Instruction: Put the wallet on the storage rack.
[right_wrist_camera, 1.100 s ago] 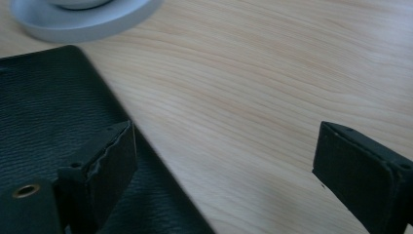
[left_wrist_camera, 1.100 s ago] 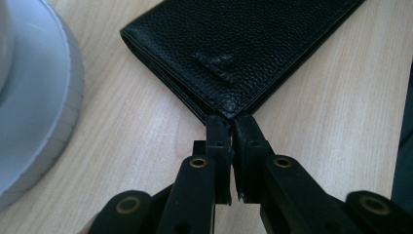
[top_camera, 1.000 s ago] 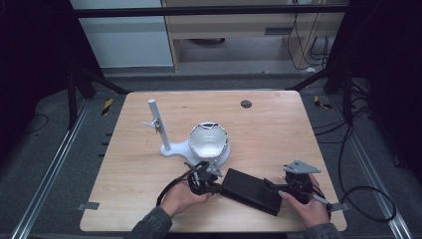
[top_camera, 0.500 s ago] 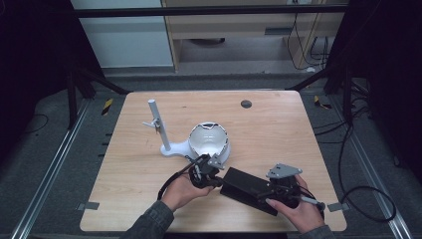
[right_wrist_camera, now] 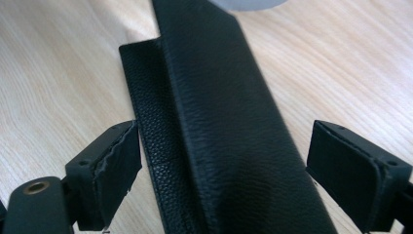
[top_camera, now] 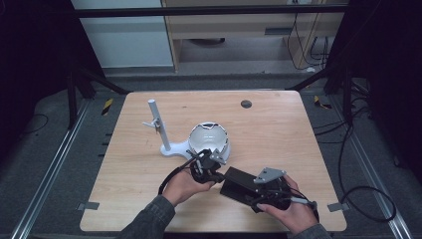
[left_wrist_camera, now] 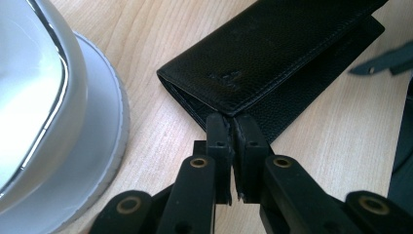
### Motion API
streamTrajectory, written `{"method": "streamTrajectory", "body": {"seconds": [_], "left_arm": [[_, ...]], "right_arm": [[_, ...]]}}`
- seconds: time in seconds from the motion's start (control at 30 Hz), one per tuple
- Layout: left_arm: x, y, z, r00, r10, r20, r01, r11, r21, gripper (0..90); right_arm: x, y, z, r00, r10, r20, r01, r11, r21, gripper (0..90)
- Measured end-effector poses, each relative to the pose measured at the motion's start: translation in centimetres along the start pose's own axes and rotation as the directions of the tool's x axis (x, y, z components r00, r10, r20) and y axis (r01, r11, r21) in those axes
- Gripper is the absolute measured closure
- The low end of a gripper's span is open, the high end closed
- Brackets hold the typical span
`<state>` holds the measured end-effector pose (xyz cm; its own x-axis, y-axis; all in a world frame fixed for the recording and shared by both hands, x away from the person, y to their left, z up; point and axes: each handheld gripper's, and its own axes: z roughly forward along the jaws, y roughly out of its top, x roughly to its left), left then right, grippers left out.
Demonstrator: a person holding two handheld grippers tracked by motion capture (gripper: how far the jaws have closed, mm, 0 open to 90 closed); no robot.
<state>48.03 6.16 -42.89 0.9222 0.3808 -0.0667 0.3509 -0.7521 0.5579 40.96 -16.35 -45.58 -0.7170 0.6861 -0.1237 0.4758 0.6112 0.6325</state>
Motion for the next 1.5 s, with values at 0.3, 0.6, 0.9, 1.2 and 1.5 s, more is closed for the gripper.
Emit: {"method": "streamTrajectory", "body": {"seconds": [0.3,0.6,0.9,1.2,1.5], "left_arm": [[0.2,0.3,-0.2,0.9999,-0.012,0.001,0.012,0.9999,-0.011,86.0],[0.3,1.3,-0.5,0.9997,-0.022,-0.006,0.022,0.9995,-0.024,85.9],[0.4,1.0,-0.8,0.9984,-0.046,-0.032,0.045,0.9984,-0.033,74.8],[0.9,-0.2,-2.2,0.9944,-0.045,-0.095,0.039,0.9973,-0.061,51.7],[0.9,-1.0,-3.5,0.9936,-0.029,-0.109,0.021,0.9972,-0.072,42.0]], "right_arm": [[0.5,0.6,1.1,0.9980,-0.058,0.026,0.056,0.996,0.073,21.9],[0.7,1.3,1.8,0.9897,-0.122,0.074,0.112,0.985,0.129,36.4],[0.1,1.7,1.6,0.9665,-0.210,0.147,0.187,0.969,0.159,74.7],[-0.7,2.1,0.5,0.9588,-0.238,0.155,0.216,0.965,0.149,84.0],[-1.5,2.5,-1.5,0.9683,-0.204,0.145,0.197,0.979,0.061,84.1]]}}
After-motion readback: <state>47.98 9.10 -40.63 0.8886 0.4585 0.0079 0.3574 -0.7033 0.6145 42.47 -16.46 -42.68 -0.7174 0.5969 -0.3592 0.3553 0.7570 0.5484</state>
